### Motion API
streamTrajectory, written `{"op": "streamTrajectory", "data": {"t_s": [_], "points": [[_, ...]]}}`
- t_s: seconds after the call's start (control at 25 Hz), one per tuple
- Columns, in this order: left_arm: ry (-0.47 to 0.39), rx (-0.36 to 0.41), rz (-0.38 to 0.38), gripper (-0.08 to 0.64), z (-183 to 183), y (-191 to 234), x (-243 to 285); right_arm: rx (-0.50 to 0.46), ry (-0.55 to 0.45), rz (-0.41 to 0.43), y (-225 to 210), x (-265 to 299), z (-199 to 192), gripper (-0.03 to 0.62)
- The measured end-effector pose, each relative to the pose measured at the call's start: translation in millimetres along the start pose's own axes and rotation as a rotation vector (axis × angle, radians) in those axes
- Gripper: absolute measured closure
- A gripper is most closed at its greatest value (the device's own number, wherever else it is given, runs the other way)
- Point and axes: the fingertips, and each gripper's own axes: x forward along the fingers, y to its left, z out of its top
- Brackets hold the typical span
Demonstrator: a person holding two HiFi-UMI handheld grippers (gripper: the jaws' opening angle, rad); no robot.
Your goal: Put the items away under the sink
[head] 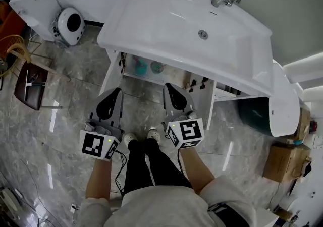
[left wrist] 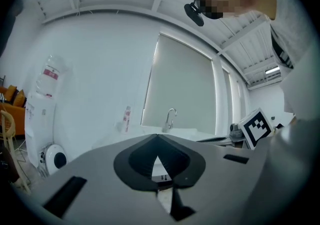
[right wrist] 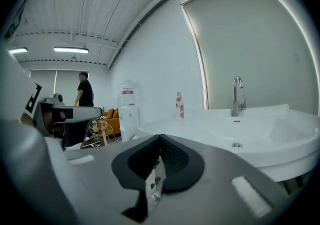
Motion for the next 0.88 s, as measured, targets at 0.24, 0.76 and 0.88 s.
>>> {"op": "streamTrajectory", "data": {"t_s": [0.24, 0.76, 0.88], "points": [[-0.036, 0.029, -0.015, 0.552, 53, -17, -5, -0.008, -0.041, -0.016, -2, -26, 60, 0.581], [-0.114, 0.069, -0.031, 0.552, 137, -50, -22, -0.012, -0.167, -0.038, -8, -68, 159, 0.581], [-0.13, 0.082, -0.023, 0.552, 151, -55, -28, -0.013, -0.184, -0.037, -9, -75, 171, 0.581]]}}
